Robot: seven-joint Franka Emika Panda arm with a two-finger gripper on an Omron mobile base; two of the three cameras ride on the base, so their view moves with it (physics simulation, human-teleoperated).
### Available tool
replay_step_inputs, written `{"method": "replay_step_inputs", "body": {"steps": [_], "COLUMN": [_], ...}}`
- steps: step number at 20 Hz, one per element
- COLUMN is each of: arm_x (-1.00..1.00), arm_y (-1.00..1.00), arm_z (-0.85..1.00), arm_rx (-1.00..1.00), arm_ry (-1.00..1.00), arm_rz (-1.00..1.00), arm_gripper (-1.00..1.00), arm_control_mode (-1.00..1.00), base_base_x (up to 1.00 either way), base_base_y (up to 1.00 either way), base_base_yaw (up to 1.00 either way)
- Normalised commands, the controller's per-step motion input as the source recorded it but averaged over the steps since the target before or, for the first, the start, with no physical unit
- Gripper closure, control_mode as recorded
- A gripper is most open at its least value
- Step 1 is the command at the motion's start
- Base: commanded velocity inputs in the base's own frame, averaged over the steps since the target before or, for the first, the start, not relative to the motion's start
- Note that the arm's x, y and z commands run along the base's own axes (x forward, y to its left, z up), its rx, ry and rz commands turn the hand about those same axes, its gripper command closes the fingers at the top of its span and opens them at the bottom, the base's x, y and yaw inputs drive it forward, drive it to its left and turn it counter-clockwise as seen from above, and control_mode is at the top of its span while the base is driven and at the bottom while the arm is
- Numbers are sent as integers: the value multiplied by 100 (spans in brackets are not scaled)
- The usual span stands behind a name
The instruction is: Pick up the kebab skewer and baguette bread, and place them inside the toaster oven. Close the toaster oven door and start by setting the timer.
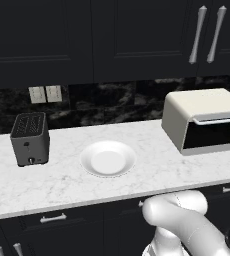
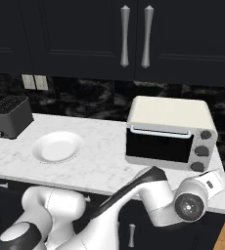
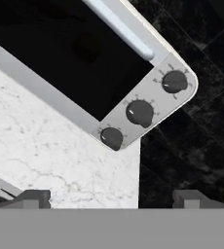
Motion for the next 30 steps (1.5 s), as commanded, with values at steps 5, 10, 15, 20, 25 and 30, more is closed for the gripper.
{"method": "replay_step_inputs", "body": {"steps": [5, 10, 15, 20, 25, 30], "arm_x": [6, -10, -7, 0, -1, 0], "arm_y": [-12, -5, 10, 1, 0, 5], "arm_z": [0, 0, -1, 0, 0, 0], "arm_rx": [0, 0, -1, -1, 0, 0], "arm_ry": [0, -1, 0, 0, 0, 0], "arm_rz": [1, 0, 0, 0, 0, 0], "arm_gripper": [-100, -100, -100, -100, -100, -100], "arm_control_mode": [-100, -100, -100, -100, -100, -100], "base_base_x": [0, 0, 0, 0, 0, 0], "base_base_y": [0, 0, 0, 0, 0, 0], "base_base_yaw": [0, 0, 0, 0, 0, 0]}}
